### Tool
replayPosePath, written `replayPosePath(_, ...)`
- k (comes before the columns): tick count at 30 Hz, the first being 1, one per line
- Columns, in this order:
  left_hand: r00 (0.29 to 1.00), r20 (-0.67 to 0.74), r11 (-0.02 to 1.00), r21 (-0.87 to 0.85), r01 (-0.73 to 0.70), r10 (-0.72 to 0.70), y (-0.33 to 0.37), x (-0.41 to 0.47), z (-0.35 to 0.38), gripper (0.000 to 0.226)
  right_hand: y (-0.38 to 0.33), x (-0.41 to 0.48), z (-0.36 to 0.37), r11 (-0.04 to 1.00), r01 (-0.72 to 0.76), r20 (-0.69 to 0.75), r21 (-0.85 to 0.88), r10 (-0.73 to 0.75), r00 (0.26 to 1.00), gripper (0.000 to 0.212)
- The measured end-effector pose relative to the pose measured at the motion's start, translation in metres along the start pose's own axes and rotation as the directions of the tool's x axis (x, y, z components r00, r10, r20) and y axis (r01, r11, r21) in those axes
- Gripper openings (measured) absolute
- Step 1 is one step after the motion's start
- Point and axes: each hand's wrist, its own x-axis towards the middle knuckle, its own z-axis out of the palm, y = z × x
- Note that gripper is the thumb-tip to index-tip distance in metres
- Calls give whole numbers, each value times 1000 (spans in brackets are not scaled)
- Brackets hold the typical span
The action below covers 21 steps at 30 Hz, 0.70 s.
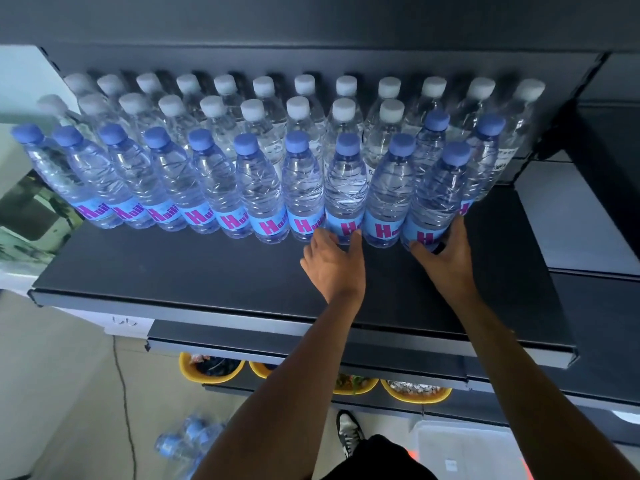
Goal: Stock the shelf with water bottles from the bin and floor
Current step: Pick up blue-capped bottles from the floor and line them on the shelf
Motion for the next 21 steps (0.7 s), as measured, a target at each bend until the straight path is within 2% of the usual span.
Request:
replayPosePath(8,1000,8,998,-64,-3,4,-2,-2,-6,33,-1,1,-1,1000,-28,-22,-14,27,999,78)
replayPosePath(13,974,195,972,-225,-70,115,-16,-7,-48,31,-2,-21,7,993,-80,-170,-91,63,983,92)
replayPosePath(15,965,200,966,-229,-120,168,-36,-12,-79,28,-8,-41,14,993,-57,-272,-107,25,962,80)
replayPosePath(17,970,163,963,-230,-138,178,-60,-21,-117,24,-20,-65,25,990,29,-344,-140,-76,936,67)
replayPosePath(19,981,101,965,-223,-137,163,-86,-32,-155,18,-36,-88,43,986,98,-342,-135,-139,929,58)
replayPosePath(21,993,46,974,-205,-97,108,-121,-46,-189,16,-53,-114,69,982,147,-264,-117,-173,949,52)
